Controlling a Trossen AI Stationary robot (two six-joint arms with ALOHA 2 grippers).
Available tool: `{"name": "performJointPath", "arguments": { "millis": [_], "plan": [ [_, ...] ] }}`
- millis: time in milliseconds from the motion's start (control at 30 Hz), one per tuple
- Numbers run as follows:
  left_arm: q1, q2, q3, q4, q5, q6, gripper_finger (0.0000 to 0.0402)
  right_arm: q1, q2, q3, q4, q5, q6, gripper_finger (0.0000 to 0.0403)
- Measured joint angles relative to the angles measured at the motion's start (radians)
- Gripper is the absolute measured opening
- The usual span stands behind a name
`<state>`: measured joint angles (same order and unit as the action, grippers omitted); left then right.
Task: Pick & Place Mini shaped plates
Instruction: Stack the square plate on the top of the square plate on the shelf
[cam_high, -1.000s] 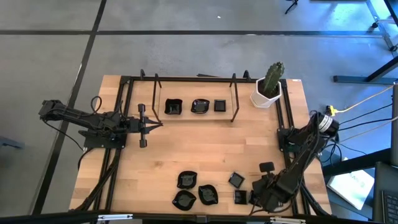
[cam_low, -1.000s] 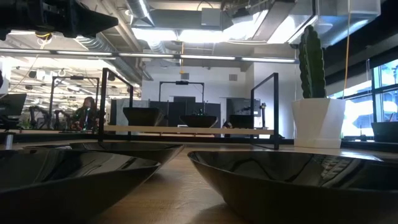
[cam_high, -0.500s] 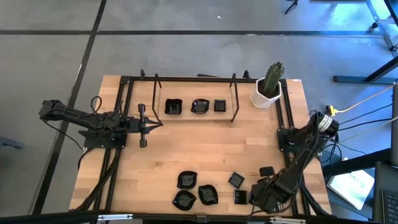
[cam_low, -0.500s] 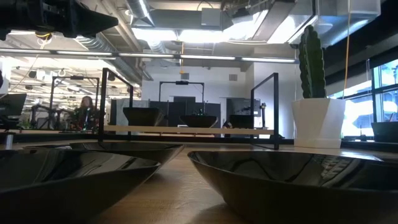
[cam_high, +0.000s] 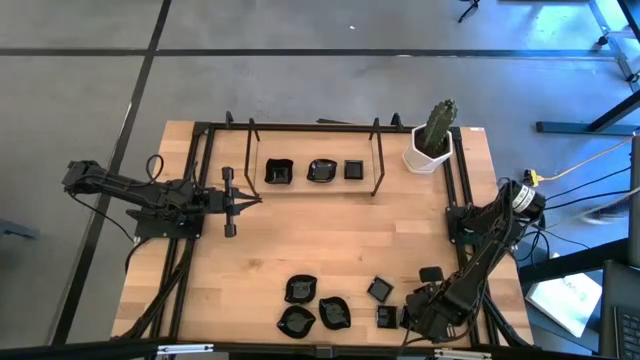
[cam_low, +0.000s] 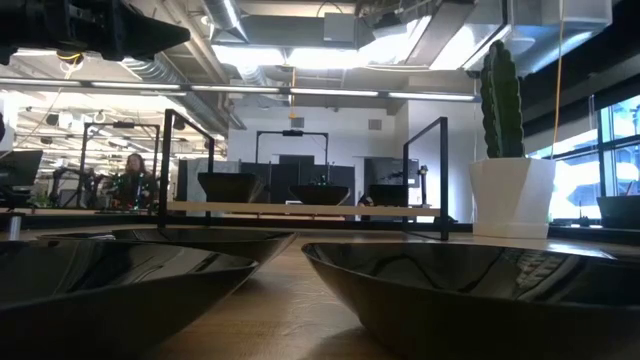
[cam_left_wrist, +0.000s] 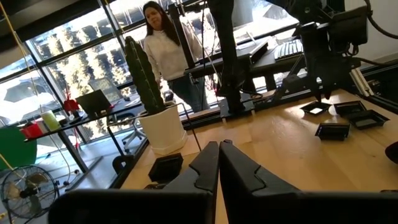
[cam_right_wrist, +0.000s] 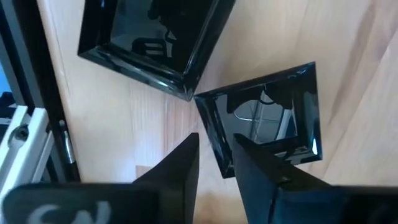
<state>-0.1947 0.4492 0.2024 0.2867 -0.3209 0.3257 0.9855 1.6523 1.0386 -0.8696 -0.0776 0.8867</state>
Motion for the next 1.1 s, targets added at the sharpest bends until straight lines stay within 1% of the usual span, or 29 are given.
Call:
{"name": "performJointPath", "arguments": {
  "millis": [233, 367, 567, 733, 1033, 1100],
  "plan": [
    [0.000, 0.000, 0.000, 0.000, 0.000, 0.000, 0.0005, 0.000, 0.001, 0.000, 0.014, 0.008, 0.000, 0.0136],
    [0.000, 0.000, 0.000, 0.000, 0.000, 0.000, 0.0004, 0.001, 0.001, 0.000, 0.014, 0.031, -0.015, 0.0149],
    [0.000, 0.000, 0.000, -0.001, 0.000, 0.000, 0.0008, 0.001, 0.015, 0.000, 0.018, 0.031, -0.014, 0.0151],
    [0.000, 0.000, 0.000, -0.001, 0.000, 0.000, 0.0004, 0.001, 0.061, -0.001, 0.025, -0.012, -0.033, 0.0151],
    [0.000, 0.000, 0.000, -0.001, 0.000, -0.001, 0.0008, 0.000, 0.082, 0.000, 0.005, -0.011, -0.063, 0.0151],
    [0.000, 0.000, 0.000, -0.001, 0.000, -0.001, 0.0006, 0.000, 0.082, 0.000, 0.000, -0.001, -0.071, 0.0146]
  ]
}}
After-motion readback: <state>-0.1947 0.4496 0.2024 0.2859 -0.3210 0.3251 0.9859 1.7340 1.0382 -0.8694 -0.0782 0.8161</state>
